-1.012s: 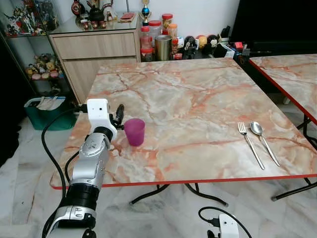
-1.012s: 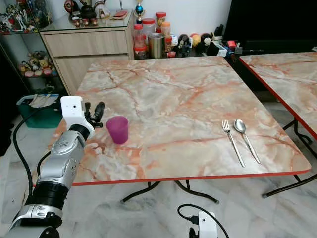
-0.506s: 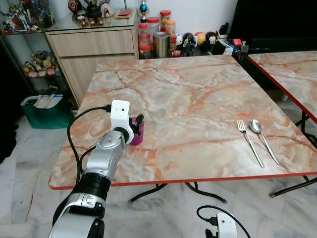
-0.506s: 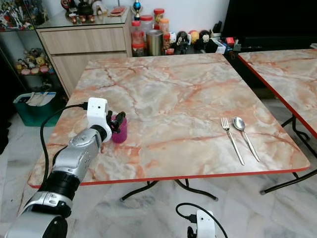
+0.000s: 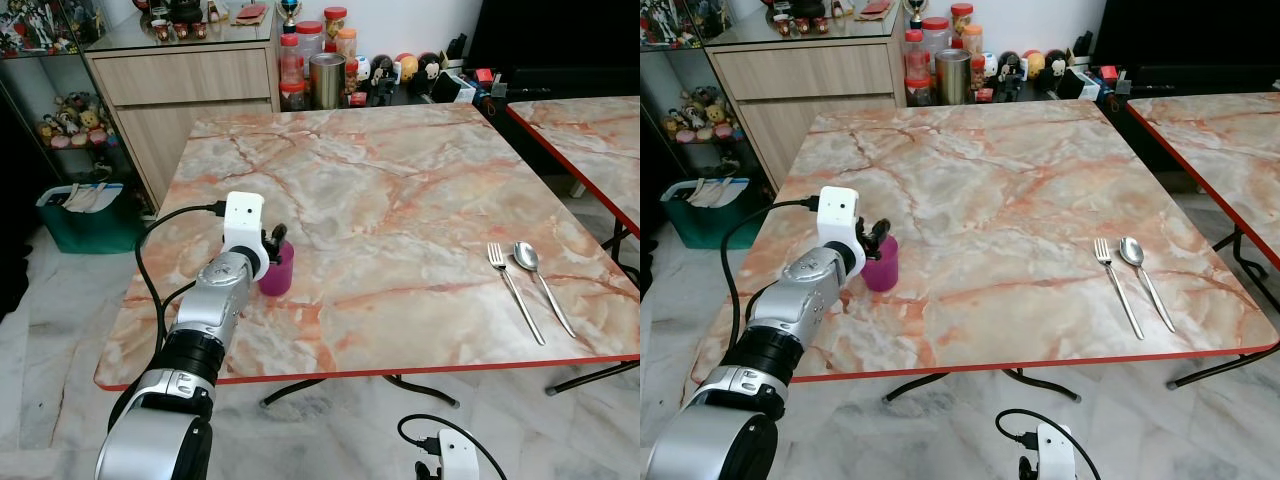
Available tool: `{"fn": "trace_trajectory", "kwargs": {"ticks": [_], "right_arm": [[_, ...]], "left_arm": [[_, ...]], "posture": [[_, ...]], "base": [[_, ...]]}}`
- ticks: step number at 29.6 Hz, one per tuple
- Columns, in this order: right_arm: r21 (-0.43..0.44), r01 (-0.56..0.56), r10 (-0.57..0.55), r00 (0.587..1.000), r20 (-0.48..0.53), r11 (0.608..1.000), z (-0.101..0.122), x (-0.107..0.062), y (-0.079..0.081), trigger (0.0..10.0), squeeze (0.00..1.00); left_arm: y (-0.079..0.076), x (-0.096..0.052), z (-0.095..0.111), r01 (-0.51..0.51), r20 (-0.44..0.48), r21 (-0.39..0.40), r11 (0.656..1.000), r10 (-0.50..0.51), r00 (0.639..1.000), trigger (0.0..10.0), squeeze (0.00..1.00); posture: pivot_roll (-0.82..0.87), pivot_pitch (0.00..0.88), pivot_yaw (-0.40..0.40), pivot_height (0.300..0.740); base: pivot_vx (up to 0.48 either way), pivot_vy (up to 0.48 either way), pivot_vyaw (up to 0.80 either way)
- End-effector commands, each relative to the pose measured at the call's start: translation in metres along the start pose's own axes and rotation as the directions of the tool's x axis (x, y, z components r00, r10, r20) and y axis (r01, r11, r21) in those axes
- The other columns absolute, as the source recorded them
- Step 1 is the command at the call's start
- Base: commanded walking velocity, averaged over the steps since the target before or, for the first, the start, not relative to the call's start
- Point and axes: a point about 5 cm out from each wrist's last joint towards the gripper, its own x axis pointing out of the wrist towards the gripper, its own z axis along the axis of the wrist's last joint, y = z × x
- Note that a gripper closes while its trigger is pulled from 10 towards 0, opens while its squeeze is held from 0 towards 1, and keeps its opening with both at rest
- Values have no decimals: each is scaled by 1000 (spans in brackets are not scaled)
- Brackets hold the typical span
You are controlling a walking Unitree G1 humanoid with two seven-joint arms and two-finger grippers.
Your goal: Setting the table
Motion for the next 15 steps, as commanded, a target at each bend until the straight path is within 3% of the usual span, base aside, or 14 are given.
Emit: {"fn": "trace_trajectory", "kwargs": {"ticks": [1, 3, 8, 15], "right_arm": [[-4, -4, 5, 1000, 8, 1000, 3, 1, 1, 10000, 0], [-13, -8, 8, 1000, 6, 1000, 3, 1, 0, 10000, 0], [-13, -8, 8, 1000, 6, 1000, 3, 1, 0, 10000, 0], [-18, -15, 15, 1000, 8, 1000, 4, 1, 0, 10000, 0]], "left_arm": [[8, 0, 2, -39, 12, 15, 999, 39, 999, 10000, 0], [11, -1, -8, -44, -37, 29, 999, 45, 998, 10000, 0], [11, -1, -12, -50, -49, 27, 998, 52, 997, 10000, 0], [4, -2, -26, -9, -117, 47, 999, 15, 993, 10000, 0]], "posture": [[17, 0, 36, 740], [19, 0, 32, 740], [18, 0, 30, 740], [15, 0, 30, 740]], "base": [[0, 0, 0], [0, 0, 0], [0, 0, 0], [0, 0, 0]]}}
